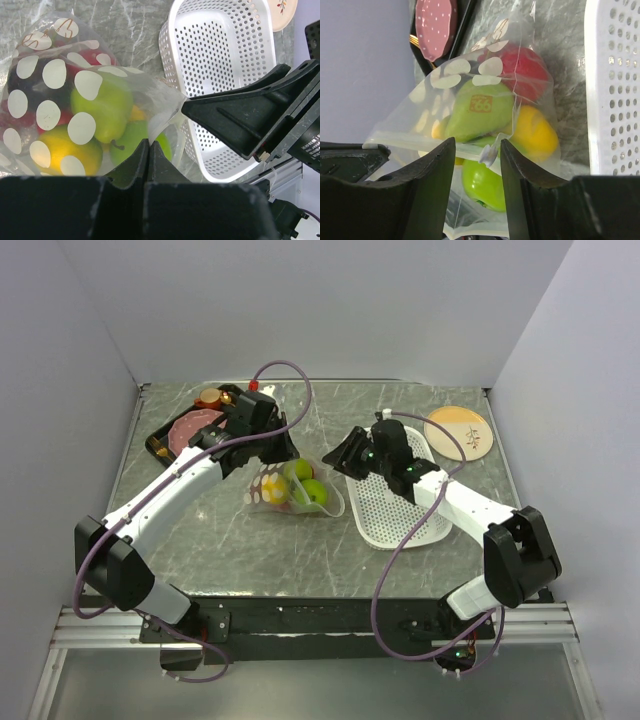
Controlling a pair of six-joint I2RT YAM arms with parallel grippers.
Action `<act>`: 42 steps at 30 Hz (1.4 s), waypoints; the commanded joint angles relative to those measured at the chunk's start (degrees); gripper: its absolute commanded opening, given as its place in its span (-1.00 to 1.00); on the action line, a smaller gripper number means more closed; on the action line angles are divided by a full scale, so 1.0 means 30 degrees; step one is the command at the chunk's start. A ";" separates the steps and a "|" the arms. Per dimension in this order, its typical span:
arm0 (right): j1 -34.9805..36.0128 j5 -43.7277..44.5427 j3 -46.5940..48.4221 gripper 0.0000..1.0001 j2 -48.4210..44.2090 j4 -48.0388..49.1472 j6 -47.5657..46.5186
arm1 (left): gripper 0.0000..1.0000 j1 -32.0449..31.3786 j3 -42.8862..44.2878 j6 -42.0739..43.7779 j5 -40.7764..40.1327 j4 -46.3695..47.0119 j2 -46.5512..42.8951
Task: Place the food in the zip-top bag and seal the zipper
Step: Adjust the zipper food storage bag at the center of the board.
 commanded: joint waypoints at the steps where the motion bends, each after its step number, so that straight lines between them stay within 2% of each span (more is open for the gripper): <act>1: -0.0216 0.0141 0.0352 -0.08 -0.0060 0.0569 0.0606 | -0.99 -0.0069 -0.0044 0.0230 0.0192 0.0704 -0.0329; 21: -0.0041 -0.0240 0.0555 -0.14 0.0701 -0.0310 0.0636 | -0.99 -0.0069 0.0015 0.0200 0.0192 0.0733 -0.0417; 27: -0.0040 -0.0152 0.0411 -0.31 0.0761 -0.0223 0.0518 | -0.99 -0.0069 0.0073 0.0288 0.0191 0.0646 -0.0242; 30: -0.0011 -0.0181 0.0411 -0.46 0.0790 -0.0252 0.0342 | -0.99 -0.0069 -0.0189 0.0230 0.0426 0.0967 -0.0359; 33: 0.0018 -0.0211 0.0411 -0.52 0.0761 -0.0223 0.0196 | -0.99 -0.0069 -0.0220 0.0200 0.0368 0.0880 -0.0388; 36: -0.0011 0.0053 0.0556 -0.76 0.0615 -0.0281 -0.0097 | -0.99 -0.0069 -0.0307 0.0200 0.0397 0.0880 -0.0417; 42: -0.0041 0.0405 0.1260 -0.92 0.0615 -0.1072 -0.1209 | -0.99 -0.0069 -0.0688 0.0258 0.0485 0.0968 -0.0476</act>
